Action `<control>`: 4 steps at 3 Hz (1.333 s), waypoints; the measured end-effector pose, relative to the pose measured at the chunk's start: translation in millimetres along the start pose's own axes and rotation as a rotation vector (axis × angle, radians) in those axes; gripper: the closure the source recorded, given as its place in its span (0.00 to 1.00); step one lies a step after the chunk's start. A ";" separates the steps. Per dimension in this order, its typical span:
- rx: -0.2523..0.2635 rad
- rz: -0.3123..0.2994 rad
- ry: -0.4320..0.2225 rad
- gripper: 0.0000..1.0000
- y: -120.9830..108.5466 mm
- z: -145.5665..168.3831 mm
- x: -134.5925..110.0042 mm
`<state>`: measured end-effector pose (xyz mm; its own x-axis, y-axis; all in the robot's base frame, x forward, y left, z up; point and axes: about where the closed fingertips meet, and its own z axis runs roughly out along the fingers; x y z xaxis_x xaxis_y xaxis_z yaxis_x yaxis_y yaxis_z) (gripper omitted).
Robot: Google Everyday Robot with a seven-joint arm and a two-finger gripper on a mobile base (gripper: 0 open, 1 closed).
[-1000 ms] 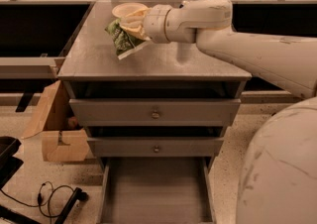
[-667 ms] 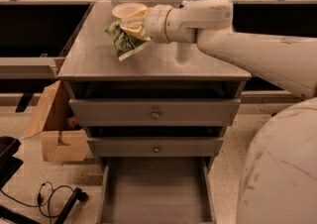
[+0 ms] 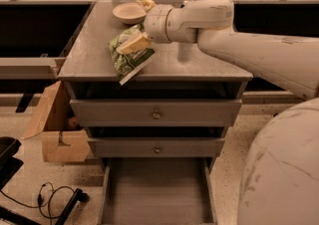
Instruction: Pick green jalapeno chip bag from bottom drawer and place on counter
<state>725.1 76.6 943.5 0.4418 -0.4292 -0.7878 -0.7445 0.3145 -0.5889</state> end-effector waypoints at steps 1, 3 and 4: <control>-0.019 -0.029 0.020 0.00 -9.3 -12.1 -12.6; -0.101 -0.201 0.064 0.00 -46.2 -128.2 -156.0; -0.106 -0.334 0.125 0.00 -47.7 -226.7 -204.9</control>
Offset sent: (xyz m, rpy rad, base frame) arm -0.0892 -0.1224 0.1655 -0.4204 0.0319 0.0156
